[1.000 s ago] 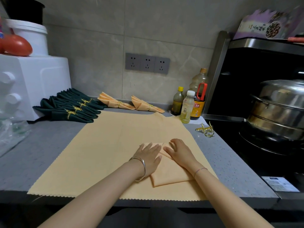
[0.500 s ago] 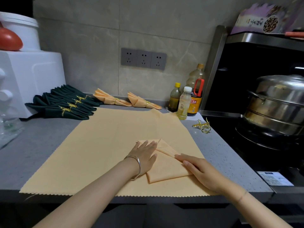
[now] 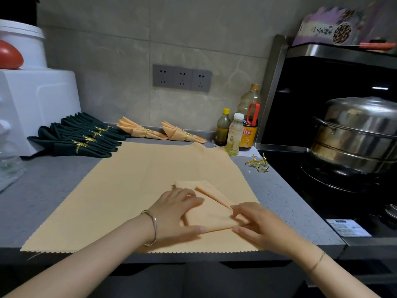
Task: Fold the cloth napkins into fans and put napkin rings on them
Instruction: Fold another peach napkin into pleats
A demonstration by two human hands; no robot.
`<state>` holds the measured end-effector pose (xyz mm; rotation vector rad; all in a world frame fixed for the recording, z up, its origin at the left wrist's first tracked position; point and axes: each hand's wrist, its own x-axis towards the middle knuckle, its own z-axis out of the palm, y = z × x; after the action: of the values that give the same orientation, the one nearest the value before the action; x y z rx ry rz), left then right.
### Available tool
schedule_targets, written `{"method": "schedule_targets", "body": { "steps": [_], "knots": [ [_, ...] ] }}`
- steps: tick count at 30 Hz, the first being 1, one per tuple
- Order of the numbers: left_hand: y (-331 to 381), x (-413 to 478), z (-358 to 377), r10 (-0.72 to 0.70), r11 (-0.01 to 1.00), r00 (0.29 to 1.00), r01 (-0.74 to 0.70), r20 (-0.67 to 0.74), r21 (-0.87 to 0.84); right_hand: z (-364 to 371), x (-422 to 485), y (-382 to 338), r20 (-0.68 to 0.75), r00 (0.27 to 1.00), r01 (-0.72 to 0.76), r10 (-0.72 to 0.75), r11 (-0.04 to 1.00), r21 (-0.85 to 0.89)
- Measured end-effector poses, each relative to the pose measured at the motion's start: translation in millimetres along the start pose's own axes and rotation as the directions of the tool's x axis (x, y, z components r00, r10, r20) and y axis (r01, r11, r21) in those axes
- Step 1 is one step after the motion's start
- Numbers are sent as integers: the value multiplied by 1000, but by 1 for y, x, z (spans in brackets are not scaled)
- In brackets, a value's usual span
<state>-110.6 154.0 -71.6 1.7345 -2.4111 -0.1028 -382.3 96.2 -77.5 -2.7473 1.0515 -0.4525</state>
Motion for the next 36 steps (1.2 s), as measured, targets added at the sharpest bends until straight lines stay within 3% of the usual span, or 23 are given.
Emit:
{"method": "schedule_targets", "body": {
  "steps": [9,14,19,23,26,30,36],
  "knots": [
    [-5,-9,-7,111,990,994,-112,20,84,2,8,-4,-71,996,38,-48,990,-135],
    [-6,-1,-2,194,970,979,-182,-68,160,3,12,-3,-103,993,37,-54,986,-160],
    [-15,11,-4,-20,998,974,5,-226,-69,-1,22,-2,-103,994,-40,35,998,-47],
    [-11,23,-6,-184,966,955,132,-234,-225,-1,33,-5,-98,991,-96,92,995,-37],
    [-10,29,-3,-228,946,947,159,-228,-284,-1,39,-5,-113,984,-134,139,990,50],
    [-16,39,7,-88,989,960,53,-264,-137,2,44,-5,-47,987,-147,152,986,82],
    [-11,50,8,-26,987,999,32,-43,156,9,47,0,-33,991,-127,129,989,70]
  ]
}}
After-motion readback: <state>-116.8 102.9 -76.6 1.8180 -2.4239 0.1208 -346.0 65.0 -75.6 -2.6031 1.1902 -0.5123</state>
